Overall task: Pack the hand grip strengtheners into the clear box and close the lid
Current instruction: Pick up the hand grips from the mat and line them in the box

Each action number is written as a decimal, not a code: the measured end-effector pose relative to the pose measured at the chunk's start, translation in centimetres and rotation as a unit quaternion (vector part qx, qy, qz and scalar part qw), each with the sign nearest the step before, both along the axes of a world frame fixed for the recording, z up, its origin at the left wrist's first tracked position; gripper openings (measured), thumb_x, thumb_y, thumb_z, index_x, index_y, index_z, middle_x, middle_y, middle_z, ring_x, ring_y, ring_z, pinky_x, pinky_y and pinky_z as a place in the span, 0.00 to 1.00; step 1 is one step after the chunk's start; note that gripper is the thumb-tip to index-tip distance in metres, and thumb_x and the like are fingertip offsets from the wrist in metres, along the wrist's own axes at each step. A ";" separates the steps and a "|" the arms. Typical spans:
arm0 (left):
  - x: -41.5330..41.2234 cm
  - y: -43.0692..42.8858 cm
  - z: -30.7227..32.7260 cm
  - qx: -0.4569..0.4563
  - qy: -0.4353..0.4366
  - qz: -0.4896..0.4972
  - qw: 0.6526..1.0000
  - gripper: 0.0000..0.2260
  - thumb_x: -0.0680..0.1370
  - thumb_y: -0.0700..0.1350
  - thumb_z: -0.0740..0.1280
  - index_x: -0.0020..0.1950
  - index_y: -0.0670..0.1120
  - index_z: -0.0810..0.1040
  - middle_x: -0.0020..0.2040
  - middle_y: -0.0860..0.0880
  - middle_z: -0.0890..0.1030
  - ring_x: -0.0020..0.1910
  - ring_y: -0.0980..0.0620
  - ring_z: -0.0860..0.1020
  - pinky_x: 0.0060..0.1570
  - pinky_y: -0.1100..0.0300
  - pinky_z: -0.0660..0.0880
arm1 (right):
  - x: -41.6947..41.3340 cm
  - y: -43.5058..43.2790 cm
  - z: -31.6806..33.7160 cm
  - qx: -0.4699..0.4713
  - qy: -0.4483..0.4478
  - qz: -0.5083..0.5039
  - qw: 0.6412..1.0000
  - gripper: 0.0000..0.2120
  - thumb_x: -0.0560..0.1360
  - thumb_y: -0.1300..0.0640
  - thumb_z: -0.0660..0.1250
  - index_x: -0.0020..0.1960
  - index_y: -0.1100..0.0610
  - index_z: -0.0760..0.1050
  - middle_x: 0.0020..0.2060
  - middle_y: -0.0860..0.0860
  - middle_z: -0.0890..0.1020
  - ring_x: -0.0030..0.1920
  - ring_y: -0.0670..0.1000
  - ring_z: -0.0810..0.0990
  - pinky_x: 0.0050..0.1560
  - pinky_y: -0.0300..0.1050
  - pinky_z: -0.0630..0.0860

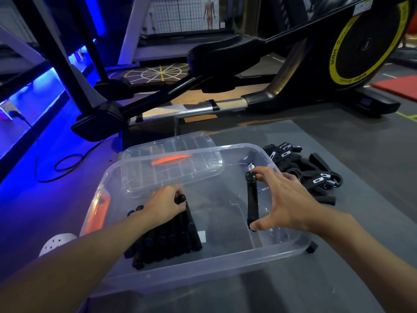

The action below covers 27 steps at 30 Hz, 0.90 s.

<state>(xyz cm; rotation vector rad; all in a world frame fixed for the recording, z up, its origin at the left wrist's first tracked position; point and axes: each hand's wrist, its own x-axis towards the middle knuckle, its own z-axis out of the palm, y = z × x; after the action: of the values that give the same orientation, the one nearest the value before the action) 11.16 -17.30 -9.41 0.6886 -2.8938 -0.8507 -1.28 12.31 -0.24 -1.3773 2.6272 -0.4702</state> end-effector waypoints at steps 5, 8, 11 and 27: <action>0.2 -0.2 0.0 0.006 0.001 -0.004 1.000 0.07 0.71 0.48 0.73 0.44 0.55 0.76 0.38 0.56 0.81 0.41 0.56 0.80 0.51 0.50 0.77 | 0.0 0.0 0.0 0.002 0.005 -0.001 1.000 0.54 0.51 0.28 0.69 0.70 0.43 0.50 0.65 0.45 0.73 0.68 0.46 0.67 0.73 0.47 0.53; 0.3 -0.2 0.0 0.003 0.004 -0.003 1.000 0.07 0.71 0.48 0.73 0.43 0.56 0.76 0.37 0.57 0.80 0.40 0.57 0.78 0.52 0.51 0.76 | -0.1 0.0 -0.1 0.006 0.005 -0.001 1.000 0.55 0.51 0.28 0.69 0.70 0.43 0.50 0.66 0.45 0.73 0.69 0.46 0.67 0.73 0.47 0.52; 0.3 -0.1 0.1 0.006 0.003 -0.001 1.000 0.07 0.72 0.48 0.73 0.45 0.56 0.77 0.39 0.57 0.80 0.42 0.57 0.78 0.54 0.51 0.75 | -0.1 -0.1 -0.1 0.009 0.006 -0.001 1.000 0.55 0.51 0.27 0.69 0.70 0.43 0.50 0.65 0.46 0.73 0.69 0.46 0.67 0.73 0.48 0.53; -2.5 1.6 0.5 -0.033 -0.020 -0.026 0.999 0.05 0.72 0.44 0.72 0.44 0.53 0.78 0.42 0.55 0.81 0.47 0.50 0.79 0.57 0.53 0.74 | -0.3 -0.1 -0.4 0.006 0.014 -0.003 1.000 0.55 0.50 0.27 0.69 0.70 0.43 0.51 0.63 0.44 0.71 0.68 0.44 0.68 0.73 0.47 0.54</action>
<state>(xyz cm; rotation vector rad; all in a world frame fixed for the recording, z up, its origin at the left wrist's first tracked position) 8.70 -15.75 -8.92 0.6338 -2.9729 -0.7515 -1.57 12.21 -0.67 -1.3821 2.6532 -0.4380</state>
